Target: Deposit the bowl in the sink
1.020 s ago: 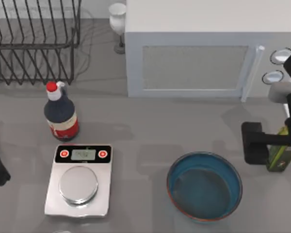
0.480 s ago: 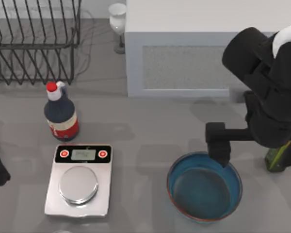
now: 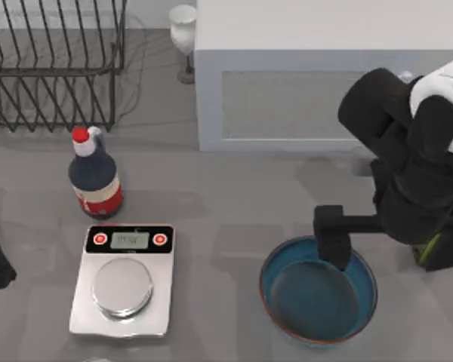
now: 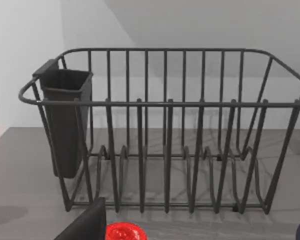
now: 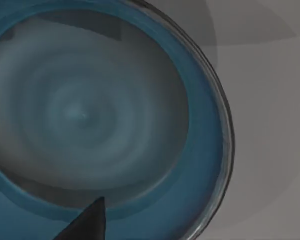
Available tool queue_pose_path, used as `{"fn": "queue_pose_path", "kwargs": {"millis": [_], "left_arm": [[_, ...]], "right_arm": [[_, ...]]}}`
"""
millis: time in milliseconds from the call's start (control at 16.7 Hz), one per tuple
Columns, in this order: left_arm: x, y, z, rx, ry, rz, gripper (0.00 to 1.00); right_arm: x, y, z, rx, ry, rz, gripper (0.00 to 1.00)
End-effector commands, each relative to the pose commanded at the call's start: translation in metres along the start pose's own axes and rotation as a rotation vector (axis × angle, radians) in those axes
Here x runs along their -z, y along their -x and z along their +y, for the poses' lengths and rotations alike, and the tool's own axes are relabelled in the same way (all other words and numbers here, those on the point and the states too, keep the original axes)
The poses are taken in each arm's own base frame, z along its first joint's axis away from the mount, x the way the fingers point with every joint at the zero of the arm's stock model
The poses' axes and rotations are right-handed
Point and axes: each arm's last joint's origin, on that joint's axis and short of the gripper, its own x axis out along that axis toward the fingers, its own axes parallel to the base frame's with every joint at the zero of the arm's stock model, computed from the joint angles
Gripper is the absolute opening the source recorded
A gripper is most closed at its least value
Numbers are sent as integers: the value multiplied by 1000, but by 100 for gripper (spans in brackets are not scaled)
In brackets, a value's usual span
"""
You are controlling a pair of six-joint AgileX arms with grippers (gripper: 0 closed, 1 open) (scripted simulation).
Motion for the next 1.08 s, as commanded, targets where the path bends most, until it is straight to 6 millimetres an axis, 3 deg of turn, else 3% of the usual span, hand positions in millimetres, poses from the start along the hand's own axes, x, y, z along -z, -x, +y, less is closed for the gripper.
{"fn": "queue_pose_path", "kwargs": {"millis": [360, 660, 1080], "left_arm": [[0, 0, 0, 0, 0, 0, 100], [0, 0, 0, 0, 0, 0, 100], [0, 0, 0, 0, 0, 0, 100]], "right_arm": [[2, -64, 0, -4, 0, -5, 100], [2, -70, 0, -2, 0, -2, 100], [2, -70, 0, -2, 0, -2, 47]]}}
